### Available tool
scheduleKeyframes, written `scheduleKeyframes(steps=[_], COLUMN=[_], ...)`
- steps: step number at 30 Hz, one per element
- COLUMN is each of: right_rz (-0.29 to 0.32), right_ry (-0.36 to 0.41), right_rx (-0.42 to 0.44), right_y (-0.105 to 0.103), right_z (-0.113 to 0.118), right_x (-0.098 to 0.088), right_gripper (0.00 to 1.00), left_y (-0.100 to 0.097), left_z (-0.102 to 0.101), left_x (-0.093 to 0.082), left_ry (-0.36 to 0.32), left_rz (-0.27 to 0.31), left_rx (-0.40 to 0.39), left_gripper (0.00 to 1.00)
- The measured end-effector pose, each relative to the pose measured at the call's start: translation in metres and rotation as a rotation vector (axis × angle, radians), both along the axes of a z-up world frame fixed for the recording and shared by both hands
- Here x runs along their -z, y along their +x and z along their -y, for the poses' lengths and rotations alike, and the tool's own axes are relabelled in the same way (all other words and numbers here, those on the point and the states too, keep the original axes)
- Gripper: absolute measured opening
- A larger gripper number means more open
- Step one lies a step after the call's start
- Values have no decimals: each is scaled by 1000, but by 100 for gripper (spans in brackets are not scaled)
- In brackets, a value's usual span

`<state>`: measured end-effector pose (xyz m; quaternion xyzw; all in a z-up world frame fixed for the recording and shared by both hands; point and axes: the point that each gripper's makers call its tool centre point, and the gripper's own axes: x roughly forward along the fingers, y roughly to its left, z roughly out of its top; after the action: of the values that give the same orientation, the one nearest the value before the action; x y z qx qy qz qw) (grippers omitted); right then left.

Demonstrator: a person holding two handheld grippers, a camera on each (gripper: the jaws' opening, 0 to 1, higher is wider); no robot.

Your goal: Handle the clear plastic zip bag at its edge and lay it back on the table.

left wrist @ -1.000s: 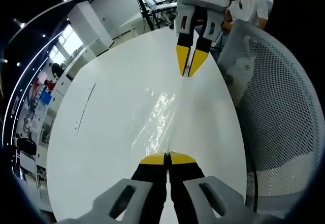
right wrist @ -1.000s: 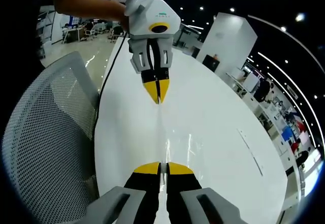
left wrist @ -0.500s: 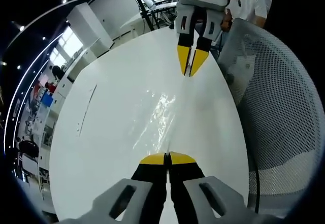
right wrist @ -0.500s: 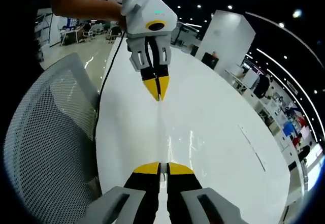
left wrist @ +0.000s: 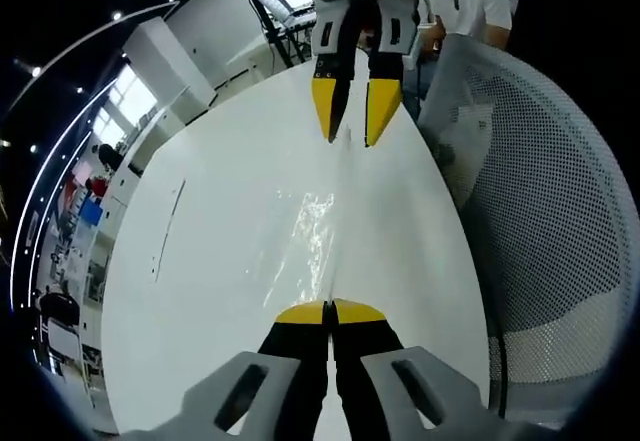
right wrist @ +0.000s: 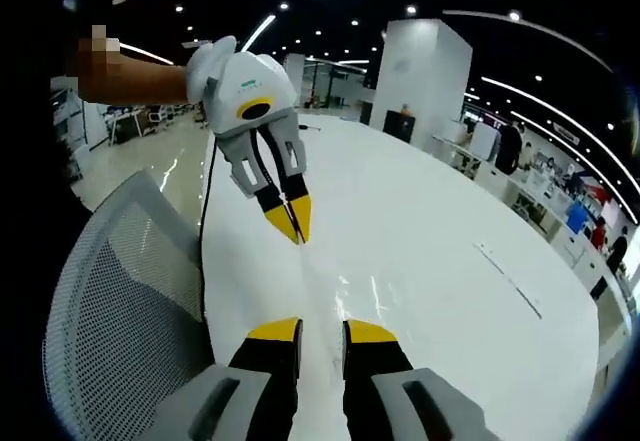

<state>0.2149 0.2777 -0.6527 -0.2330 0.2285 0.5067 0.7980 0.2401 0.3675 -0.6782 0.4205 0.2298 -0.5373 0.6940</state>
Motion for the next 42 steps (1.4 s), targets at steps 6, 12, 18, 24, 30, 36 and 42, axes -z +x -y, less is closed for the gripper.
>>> scheduleKeyframes(steps=[6,12,18,24,30,36,42], right_rz=[11,4,-13,-35,-50,-56,-57], right_ry=[-12,-6,-15,-20,-26,-24,-23], right_rx=[15,33,26,23,13,14,22], right_y=[9,10,5,0,-5,-6,-5], right_z=[2,-1,-6,-9,-13,-13,-11], right_x=[4,8,16,23,26,27,28], right_gripper=[12,11,10,8,6,5,0], left_y=[-2,-3,-4,-6,-6,-6,-8], left_z=[1,3,8,14,22,26,27], left_x=[-3,-2,-8,-11,-15,-19,-20], left_ry=[4,6,-16,-40,-64,-82,-83], left_rz=[13,20,40,45,49,50,52], left_rx=[14,20,29,34,36,35,37], left_gripper=[0,0,0,0,0,0,0])
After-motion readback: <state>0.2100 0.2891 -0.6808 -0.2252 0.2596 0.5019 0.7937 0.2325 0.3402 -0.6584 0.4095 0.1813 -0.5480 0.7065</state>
